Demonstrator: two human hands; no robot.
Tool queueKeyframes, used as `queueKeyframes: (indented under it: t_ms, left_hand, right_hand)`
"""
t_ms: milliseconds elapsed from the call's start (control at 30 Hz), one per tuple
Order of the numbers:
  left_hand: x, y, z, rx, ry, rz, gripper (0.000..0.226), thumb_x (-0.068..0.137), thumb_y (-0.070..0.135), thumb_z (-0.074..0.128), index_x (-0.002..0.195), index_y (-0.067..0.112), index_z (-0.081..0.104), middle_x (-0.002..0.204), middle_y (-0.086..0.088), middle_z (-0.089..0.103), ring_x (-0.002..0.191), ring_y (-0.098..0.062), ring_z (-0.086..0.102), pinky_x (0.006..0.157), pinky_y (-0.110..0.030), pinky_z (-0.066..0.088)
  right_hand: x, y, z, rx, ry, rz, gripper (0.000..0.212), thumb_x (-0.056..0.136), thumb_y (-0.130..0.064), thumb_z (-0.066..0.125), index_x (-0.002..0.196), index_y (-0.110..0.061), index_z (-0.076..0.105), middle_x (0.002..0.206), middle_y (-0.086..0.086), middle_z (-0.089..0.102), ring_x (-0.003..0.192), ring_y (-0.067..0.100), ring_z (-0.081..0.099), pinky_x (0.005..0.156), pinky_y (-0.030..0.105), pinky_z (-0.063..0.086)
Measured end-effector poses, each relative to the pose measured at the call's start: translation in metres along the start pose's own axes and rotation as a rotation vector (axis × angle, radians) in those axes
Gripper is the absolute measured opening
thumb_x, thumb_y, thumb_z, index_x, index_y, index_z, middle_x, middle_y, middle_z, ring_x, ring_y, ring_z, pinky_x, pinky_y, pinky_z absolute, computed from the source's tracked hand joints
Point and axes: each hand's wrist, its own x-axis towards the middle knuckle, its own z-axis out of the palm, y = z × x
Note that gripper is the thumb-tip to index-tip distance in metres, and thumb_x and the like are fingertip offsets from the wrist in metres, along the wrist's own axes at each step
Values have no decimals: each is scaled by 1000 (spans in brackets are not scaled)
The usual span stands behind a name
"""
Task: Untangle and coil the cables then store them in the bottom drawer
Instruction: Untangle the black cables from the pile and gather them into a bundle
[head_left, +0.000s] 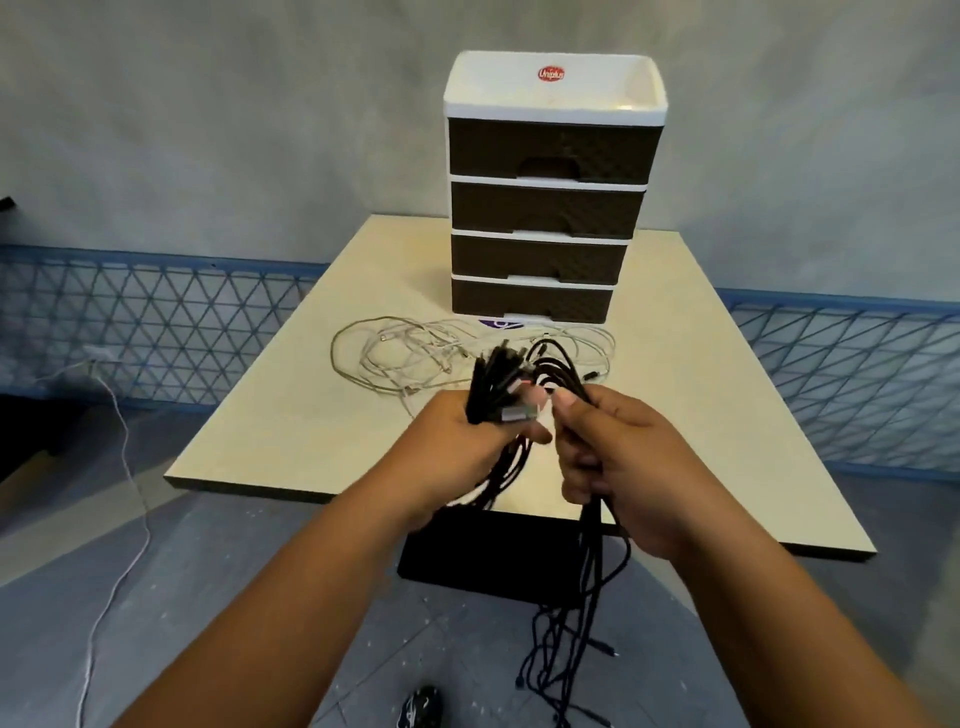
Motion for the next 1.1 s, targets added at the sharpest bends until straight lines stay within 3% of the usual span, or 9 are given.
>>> queueKeyframes:
  t_ms: [67,167,267,400,500,600,767,967,1100]
  left_hand:
    - [-1,-3,13,-266,41,-50,49,67,65,64,74,17,58,47,9,24,39,-8,17,44,-20,10]
    - [1,7,17,-437,42,-86,47,56,64,71,67,20,58,49,5,29,40,-6,17,44,-21,7]
    - [6,23,18,-427,47,-84,36,63,43,80,80,13,69,58,-3,43,41,-10,24,42,-21,10]
    - [13,61,15,-415,166,25,24,83,25,66,61,16,63,49,1,50,35,-11,34,38,-14,24]
    - [23,98,-2,-510,201,165,29,87,32,64,60,21,59,47,8,44,36,-6,27,32,-16,17]
    - [33,130,-18,-555,190,255,28,89,33,61,64,21,58,48,11,45,35,-5,27,31,-17,16]
    - [38,178,-34,-628,228,362,28,89,34,61,65,22,55,47,11,38,38,-5,25,34,-20,13]
    - [31,214,-48,-607,361,509,27,91,33,60,68,20,57,46,10,41,41,-7,35,44,-21,24]
    - [31,222,-52,-592,377,524,27,93,32,59,69,20,56,45,10,44,37,-6,39,42,-19,28]
  right_hand:
    - [-5,-3,10,-69,-7,-12,26,101,-12,42,75,-13,44,52,-5,31,45,9,25,48,26,20]
    - [-7,-4,18,-261,-47,-81,18,96,-7,42,80,-14,45,55,-5,38,49,11,32,49,29,26]
    - [-11,-12,16,-520,-99,-231,8,99,-14,44,95,-13,50,60,-1,53,51,10,49,54,34,40]
    - [-21,-20,8,-438,-126,-347,21,102,-19,47,101,0,55,76,15,69,72,22,72,80,44,56]
    - [-22,-6,-3,-370,-28,-393,26,98,-29,55,94,-5,63,85,11,72,86,23,72,91,49,53]
    - [-17,6,-12,-355,-31,-430,29,89,-34,62,90,-6,62,80,14,64,78,30,63,80,44,53]
    - [-9,35,-18,-341,-88,-342,39,93,-32,62,72,1,55,65,8,52,60,10,50,59,14,40]
    - [7,101,-43,-505,-78,-122,32,93,-32,65,68,-19,50,56,-11,47,52,4,45,58,25,38]
    - [8,126,-57,-733,-142,-59,19,86,-39,70,91,-23,61,93,-6,60,84,2,60,79,28,51]
